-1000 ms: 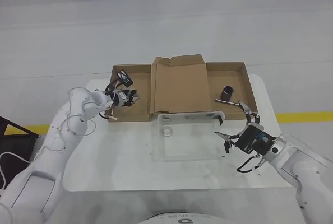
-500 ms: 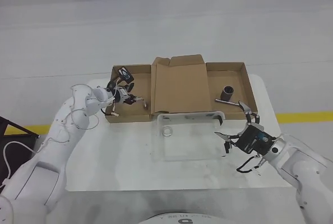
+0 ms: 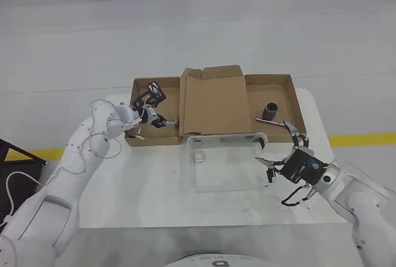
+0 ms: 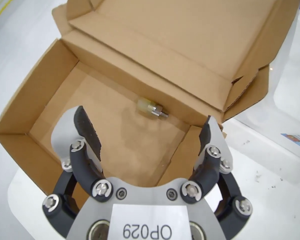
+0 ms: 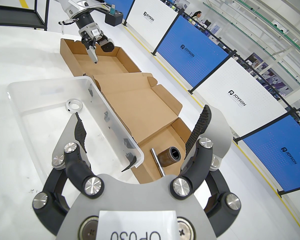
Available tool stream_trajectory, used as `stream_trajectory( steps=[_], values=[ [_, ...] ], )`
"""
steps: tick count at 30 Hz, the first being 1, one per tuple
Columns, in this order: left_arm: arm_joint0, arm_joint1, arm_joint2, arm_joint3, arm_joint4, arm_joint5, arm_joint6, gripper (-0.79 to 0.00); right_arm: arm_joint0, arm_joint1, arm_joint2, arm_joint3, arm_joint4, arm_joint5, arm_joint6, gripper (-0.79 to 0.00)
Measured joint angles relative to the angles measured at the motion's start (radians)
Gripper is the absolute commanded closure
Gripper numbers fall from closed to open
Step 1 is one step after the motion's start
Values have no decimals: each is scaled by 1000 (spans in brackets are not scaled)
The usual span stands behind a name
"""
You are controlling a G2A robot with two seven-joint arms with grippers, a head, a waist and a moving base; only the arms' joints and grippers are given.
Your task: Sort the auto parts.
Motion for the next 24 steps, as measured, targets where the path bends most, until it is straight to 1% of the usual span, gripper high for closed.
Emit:
stream_trajectory(
  steps=[3, 6, 7, 9, 11, 13, 15, 17, 24],
  values=[
    [43, 24, -33, -151, 60, -49, 34, -785, 0, 0, 0, 0, 0, 0, 0, -785],
    [81, 44, -56, -298, 126, -97, 26, -785, 0, 0, 0, 0, 0, 0, 0, -785],
    [98, 51, -61, -365, 157, -124, 17, -785, 0, 0, 0, 0, 0, 0, 0, -785],
    [122, 62, -61, -470, 211, -179, -3, -785, 0, 0, 0, 0, 0, 0, 0, -785],
    [133, 67, -51, -542, 253, -226, -20, -785, 0, 0, 0, 0, 0, 0, 0, -785],
    [136, 70, -27, -612, 307, -250, -30, -785, 0, 0, 0, 0, 0, 0, 0, -785],
    [136, 71, -2, -647, 341, -249, -8, -785, 0, 0, 0, 0, 0, 0, 0, -785],
    [132, 74, -1, -636, 337, -247, 35, -785, 0, 0, 0, 0, 0, 0, 0, -785],
    [132, 74, -5, -629, 331, -247, 39, -785, 0, 0, 0, 0, 0, 0, 0, -785]
  ],
)
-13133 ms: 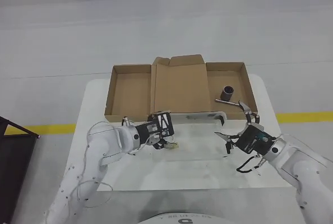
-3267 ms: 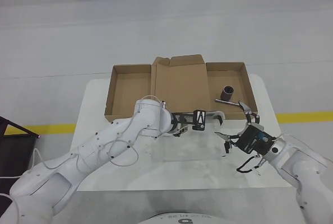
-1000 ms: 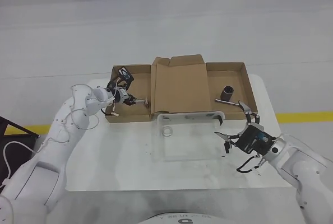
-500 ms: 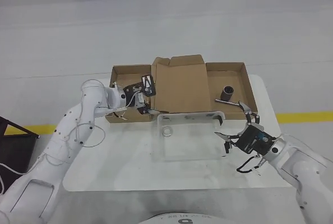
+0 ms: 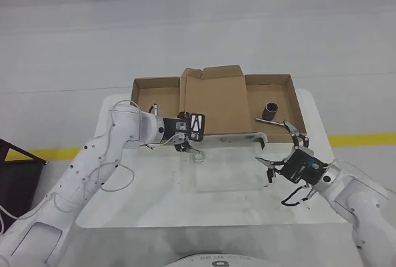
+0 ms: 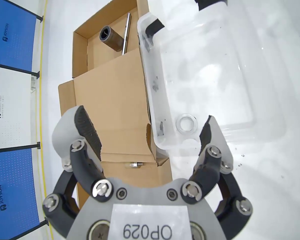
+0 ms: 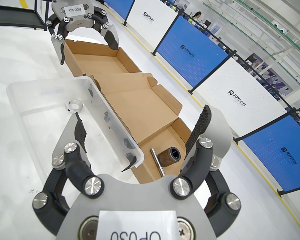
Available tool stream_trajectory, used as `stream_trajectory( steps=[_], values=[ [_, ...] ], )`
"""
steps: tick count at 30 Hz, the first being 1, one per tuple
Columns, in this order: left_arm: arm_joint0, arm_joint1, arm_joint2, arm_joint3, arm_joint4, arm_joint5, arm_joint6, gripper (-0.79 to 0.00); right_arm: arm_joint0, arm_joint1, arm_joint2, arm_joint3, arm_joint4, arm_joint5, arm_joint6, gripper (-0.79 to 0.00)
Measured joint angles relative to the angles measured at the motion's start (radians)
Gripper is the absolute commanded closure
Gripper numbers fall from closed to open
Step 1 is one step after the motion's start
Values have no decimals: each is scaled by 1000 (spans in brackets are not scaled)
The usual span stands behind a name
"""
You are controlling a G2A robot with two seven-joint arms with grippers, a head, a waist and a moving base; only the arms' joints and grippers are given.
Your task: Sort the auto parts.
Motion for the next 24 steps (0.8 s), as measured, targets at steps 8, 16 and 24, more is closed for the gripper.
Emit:
stream_trajectory(
  steps=[8, 16, 24],
  values=[
    [-44, -17, 144, -115, 188, -1, -164, -785, 0, 0, 0, 0, 0, 0, 0, -785],
    [-293, -83, 476, -34, 370, -1, -72, -785, 0, 0, 0, 0, 0, 0, 0, -785],
    [-444, -177, 721, 67, 527, -1, 82, -785, 0, 0, 0, 0, 0, 0, 0, -785]
  ],
)
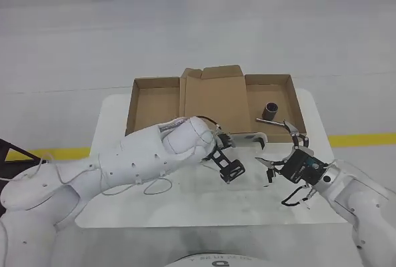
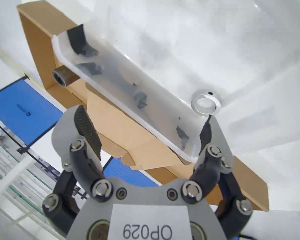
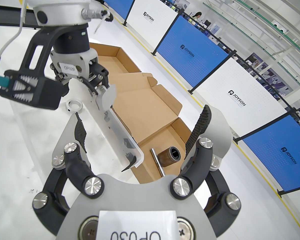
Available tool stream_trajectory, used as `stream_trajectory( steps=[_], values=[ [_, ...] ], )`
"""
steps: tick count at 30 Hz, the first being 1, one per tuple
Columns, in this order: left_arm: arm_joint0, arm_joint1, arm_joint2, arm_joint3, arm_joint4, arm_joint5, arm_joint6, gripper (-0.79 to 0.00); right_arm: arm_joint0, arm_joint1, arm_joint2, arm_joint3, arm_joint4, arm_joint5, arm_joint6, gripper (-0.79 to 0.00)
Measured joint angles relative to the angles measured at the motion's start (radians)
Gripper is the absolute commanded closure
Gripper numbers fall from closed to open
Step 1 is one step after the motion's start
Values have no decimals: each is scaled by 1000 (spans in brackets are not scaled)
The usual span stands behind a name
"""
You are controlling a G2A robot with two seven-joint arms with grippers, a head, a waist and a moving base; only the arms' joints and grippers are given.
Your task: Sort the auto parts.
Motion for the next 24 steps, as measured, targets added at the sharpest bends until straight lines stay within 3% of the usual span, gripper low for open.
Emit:
stream_trajectory(
  steps=[24],
  values=[
    [10, -3, -19, -1, 22, 5, 5, -785, 0, 0, 0, 0, 0, 0, 0, -785]
  ],
)
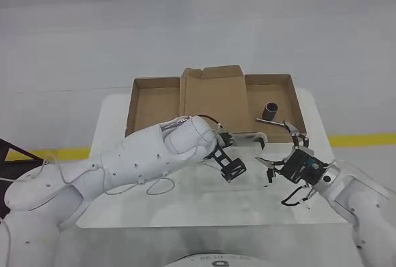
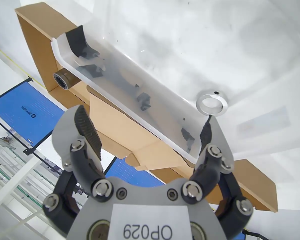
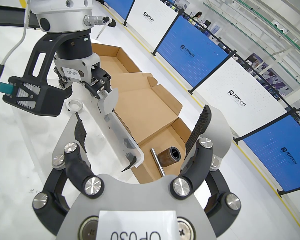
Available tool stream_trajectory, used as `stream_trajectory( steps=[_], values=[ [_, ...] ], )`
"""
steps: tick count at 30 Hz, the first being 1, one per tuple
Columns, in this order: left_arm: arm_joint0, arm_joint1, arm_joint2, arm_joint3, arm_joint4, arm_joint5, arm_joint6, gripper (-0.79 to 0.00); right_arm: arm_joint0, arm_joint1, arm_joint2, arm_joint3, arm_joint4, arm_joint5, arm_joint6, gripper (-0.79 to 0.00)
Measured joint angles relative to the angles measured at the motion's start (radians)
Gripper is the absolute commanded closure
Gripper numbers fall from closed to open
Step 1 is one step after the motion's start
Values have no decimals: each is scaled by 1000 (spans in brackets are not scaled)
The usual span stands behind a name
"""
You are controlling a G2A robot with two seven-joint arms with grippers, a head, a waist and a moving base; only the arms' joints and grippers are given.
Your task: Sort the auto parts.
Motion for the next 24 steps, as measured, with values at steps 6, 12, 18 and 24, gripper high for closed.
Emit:
stream_trajectory(
  steps=[6, 12, 18, 24],
  values=[
    [54, -10, 0, -23, 198, -5, 36, -785, 0, 0, 0, 0, 0, 0, 0, -785],
    [79, -34, 0, -5, 528, -5, 292, -785, 0, 0, 0, 0, 0, 0, 0, -785],
    [47, -81, 0, 103, 724, -5, 570, -785, 0, 0, 0, 0, 0, 0, 0, -785],
    [14, -146, 0, 233, 743, -5, 761, -785, 0, 0, 0, 0, 0, 0, 0, -785]
  ],
)
